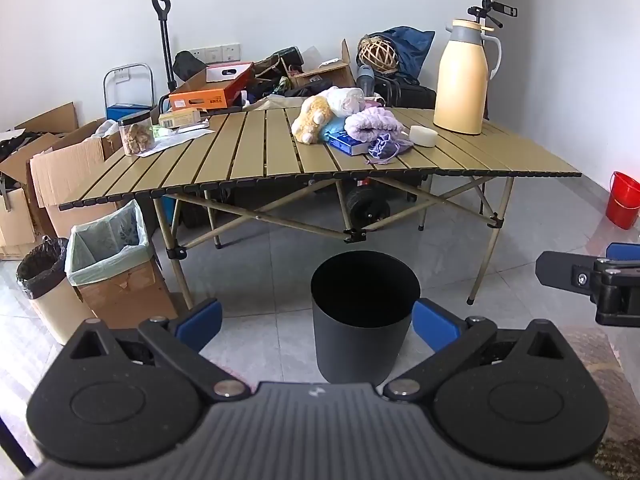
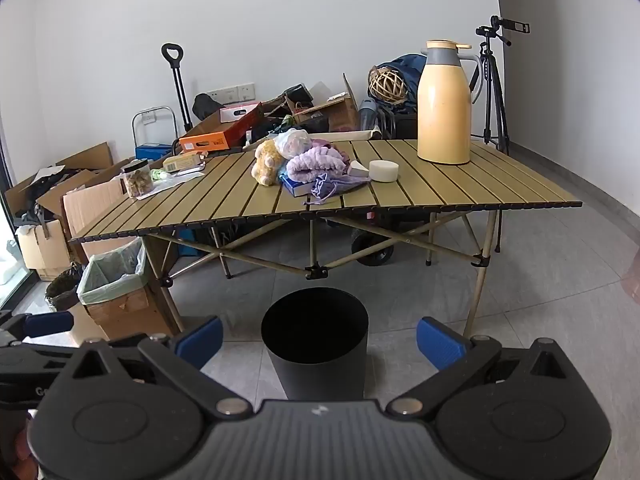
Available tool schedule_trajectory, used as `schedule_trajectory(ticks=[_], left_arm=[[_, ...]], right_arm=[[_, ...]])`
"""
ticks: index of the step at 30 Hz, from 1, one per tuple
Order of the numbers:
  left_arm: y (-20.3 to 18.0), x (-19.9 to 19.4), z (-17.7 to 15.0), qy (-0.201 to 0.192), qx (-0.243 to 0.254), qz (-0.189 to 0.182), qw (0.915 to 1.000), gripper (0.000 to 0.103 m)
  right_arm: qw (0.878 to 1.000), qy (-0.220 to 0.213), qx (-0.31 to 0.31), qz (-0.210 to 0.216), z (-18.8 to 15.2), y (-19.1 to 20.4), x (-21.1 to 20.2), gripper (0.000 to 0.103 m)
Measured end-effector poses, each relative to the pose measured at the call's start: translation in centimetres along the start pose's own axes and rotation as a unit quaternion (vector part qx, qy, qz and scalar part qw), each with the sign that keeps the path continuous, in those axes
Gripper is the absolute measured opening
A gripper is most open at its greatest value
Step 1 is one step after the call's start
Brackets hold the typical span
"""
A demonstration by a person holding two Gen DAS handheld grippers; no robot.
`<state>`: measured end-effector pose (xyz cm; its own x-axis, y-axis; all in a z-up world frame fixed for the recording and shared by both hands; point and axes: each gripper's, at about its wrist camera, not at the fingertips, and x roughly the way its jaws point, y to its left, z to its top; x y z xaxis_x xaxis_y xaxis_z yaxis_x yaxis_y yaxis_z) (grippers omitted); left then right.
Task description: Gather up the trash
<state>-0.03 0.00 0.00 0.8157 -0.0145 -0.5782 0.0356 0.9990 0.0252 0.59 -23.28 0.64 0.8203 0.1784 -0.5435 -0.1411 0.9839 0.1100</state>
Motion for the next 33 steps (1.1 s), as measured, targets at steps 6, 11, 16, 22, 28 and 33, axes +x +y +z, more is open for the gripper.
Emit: schedule_trajectory(ticks=[6, 11, 16, 22, 28, 33], left_arm=[[0.23, -0.08, -0.04, 0.0, -0.006, 0.0, 1.0, 0.103], [0.18, 0.05, 0.01, 0.003, -0.005, 0.0, 1.0, 0.103], [0.18, 0.06, 0.01, 0.003, -0.005, 0.0, 1.0, 0.103], [0.21, 0.06, -0.01, 0.004, -0.004, 0.0, 1.0, 0.103], [0.2, 0.22, 0.0, 0.004, -0.005, -0.001, 1.0, 0.103], [0.23, 0.24, 0.0, 0.005, -0.005, 0.0, 1.0, 0.103]], right_arm=[[1.0, 0.001, 0.002, 0.001, 0.01, -0.01, 0.02, 0.103], [1.0, 0.002, 0.002, 0.001, 0.0, 0.02, 0.04, 0.103], [1.0, 0.002, 0.002, 0.001, 0.0, 0.06, -0.04, 0.103], [1.0, 0.002, 0.001, 0.0, -0.01, 0.14, -0.1, 0.103], [1.0, 0.002, 0.001, 0.001, 0.01, 0.18, -0.12, 0.103], [1.0, 0.002, 0.001, 0.0, 0.03, 0.16, -0.15, 0.103]])
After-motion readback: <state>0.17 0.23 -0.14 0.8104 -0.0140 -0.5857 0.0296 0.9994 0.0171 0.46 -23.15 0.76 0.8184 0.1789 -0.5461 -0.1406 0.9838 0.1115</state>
